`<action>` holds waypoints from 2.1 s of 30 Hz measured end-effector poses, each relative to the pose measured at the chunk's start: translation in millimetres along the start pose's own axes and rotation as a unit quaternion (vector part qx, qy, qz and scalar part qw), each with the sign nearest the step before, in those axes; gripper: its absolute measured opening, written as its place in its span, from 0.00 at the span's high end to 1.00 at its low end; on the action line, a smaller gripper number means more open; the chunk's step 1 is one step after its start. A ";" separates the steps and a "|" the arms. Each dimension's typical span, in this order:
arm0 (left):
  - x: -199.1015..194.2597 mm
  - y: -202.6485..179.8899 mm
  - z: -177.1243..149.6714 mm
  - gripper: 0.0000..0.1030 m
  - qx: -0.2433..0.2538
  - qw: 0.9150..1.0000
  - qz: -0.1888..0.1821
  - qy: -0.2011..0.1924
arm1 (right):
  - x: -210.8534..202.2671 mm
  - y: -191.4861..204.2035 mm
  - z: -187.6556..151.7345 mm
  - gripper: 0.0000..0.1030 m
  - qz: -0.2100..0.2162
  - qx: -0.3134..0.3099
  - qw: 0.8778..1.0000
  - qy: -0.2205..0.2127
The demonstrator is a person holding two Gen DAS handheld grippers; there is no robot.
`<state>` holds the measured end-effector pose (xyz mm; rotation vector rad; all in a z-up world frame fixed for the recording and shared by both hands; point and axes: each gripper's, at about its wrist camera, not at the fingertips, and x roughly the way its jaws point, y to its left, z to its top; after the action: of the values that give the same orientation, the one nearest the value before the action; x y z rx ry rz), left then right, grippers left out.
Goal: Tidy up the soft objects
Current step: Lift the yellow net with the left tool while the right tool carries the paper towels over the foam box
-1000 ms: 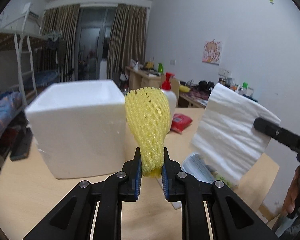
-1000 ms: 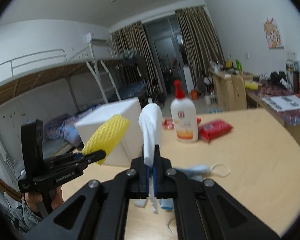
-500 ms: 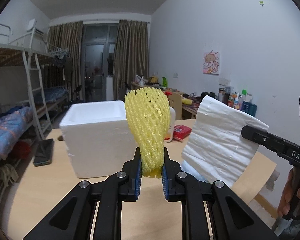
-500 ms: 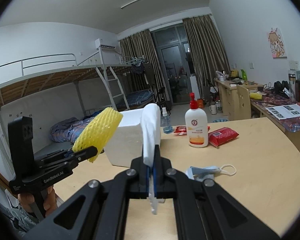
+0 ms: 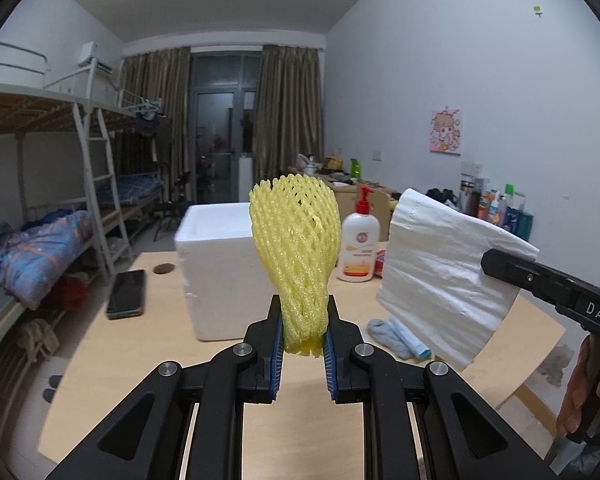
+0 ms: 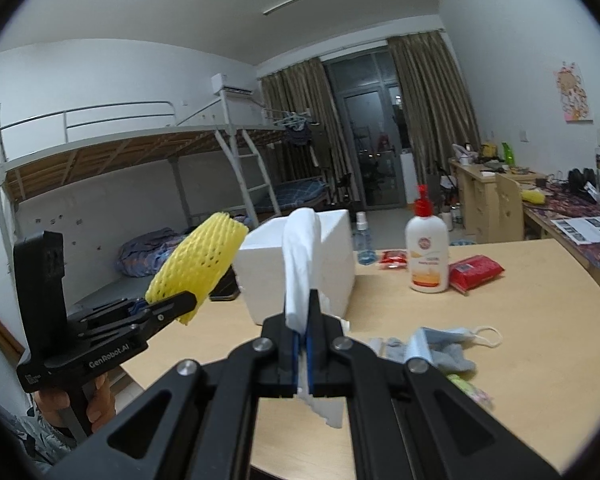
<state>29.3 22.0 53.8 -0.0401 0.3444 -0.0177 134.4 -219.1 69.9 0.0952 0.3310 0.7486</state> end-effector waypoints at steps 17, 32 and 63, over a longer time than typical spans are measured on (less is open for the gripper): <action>-18.8 44.2 -7.4 0.82 -0.011 0.999 0.043 0.004 | 47.4 43.1 -0.4 0.95 0.048 -0.032 0.998 0.014; 6.2 58.1 14.8 0.82 -0.012 0.999 0.038 0.005 | 67.6 52.1 22.2 0.95 0.048 -0.042 0.998 0.018; 93.6 81.3 127.5 0.82 -0.009 1.000 0.015 0.024 | 127.3 35.9 114.2 0.95 0.034 -0.060 0.998 0.008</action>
<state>161.3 105.6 138.7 -0.0533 0.3926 0.0142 235.5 -102.4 151.7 -0.0124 0.2980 0.8346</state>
